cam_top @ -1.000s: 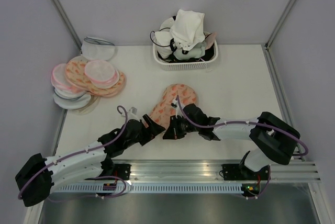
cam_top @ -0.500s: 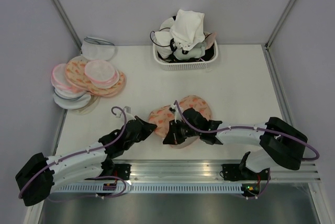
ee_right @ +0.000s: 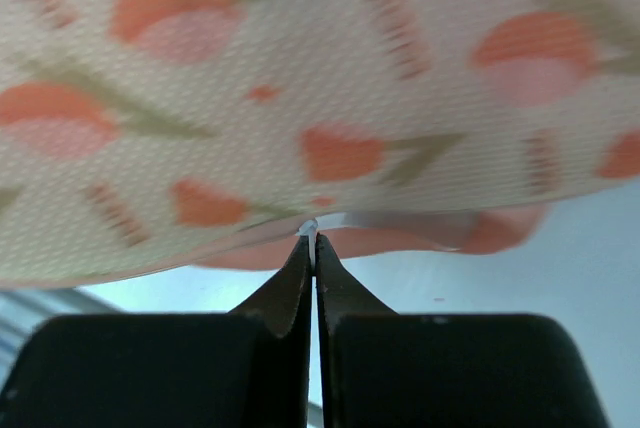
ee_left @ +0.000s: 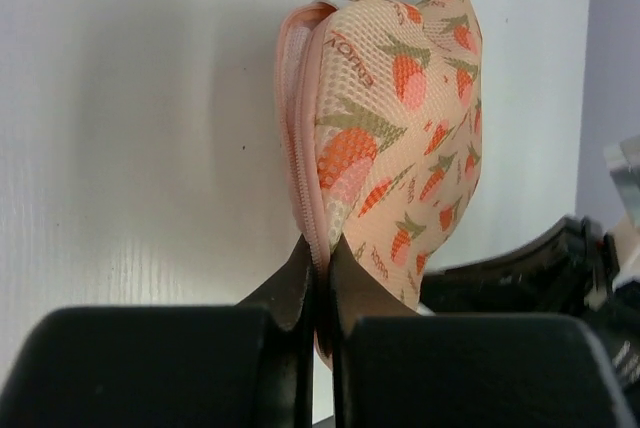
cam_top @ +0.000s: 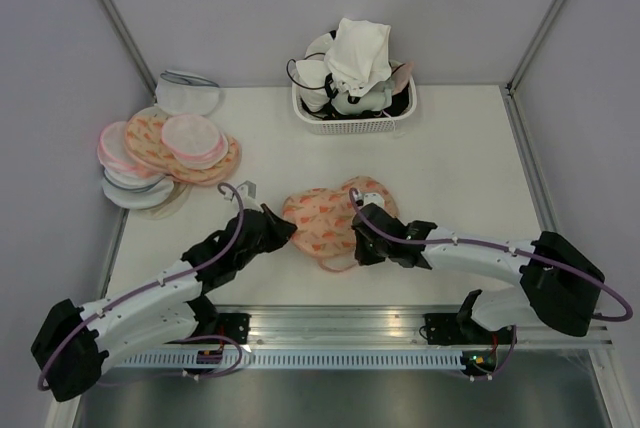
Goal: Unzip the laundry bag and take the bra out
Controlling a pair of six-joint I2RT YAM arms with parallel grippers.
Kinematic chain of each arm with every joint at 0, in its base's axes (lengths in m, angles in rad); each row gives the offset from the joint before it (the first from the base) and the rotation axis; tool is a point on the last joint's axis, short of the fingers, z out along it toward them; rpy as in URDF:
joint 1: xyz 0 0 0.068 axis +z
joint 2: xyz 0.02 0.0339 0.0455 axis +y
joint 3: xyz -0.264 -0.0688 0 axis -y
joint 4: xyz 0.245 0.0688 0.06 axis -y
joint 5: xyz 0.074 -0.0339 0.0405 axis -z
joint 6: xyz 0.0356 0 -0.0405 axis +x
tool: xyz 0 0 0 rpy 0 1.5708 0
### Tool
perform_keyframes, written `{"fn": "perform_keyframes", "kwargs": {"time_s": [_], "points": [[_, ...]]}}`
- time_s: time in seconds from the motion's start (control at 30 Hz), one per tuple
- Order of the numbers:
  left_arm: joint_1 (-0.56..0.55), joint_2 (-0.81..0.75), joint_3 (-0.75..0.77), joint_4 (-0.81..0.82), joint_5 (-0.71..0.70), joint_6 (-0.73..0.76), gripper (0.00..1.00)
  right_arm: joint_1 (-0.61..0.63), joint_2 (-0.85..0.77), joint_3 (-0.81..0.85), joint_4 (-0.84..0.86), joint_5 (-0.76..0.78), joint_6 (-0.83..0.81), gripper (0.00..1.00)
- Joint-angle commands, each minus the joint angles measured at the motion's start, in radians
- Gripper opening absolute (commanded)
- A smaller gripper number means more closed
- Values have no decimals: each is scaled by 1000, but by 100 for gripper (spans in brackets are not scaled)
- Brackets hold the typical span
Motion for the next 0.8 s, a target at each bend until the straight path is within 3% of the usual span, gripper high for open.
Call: {"fn": "perform_keyframes", "kwargs": {"time_s": [0.0, 0.13, 0.23, 0.4, 0.57, 0.6, 0.63, 0.67, 0.7, 0.77], "points": [[35, 26, 129, -89, 62, 285, 2, -74, -39, 19, -198, 212, 0, 0], [98, 50, 227, -228, 63, 420, 2, -143, -93, 32, -269, 335, 3, 0], [159, 93, 256, -230, 98, 452, 2, -178, -136, 38, -292, 364, -7, 0], [216, 237, 251, -13, 162, 460, 2, -188, -164, 9, -274, 300, -30, 0], [224, 527, 388, 142, 251, 492, 3, -186, -177, -42, -205, 168, -44, 0], [225, 564, 415, 141, 251, 494, 10, -188, -182, -56, -185, 147, -46, 0], [225, 595, 461, 145, 248, 497, 24, -186, -182, -59, -178, 116, -46, 0], [225, 648, 481, 147, 230, 485, 60, -188, -184, -63, -169, 93, -49, 0], [225, 662, 503, 91, 210, 463, 75, -186, -185, -71, -154, 79, -49, 0], [225, 650, 532, 48, 185, 408, 94, -186, -187, -76, -146, 42, -47, 0]]}}
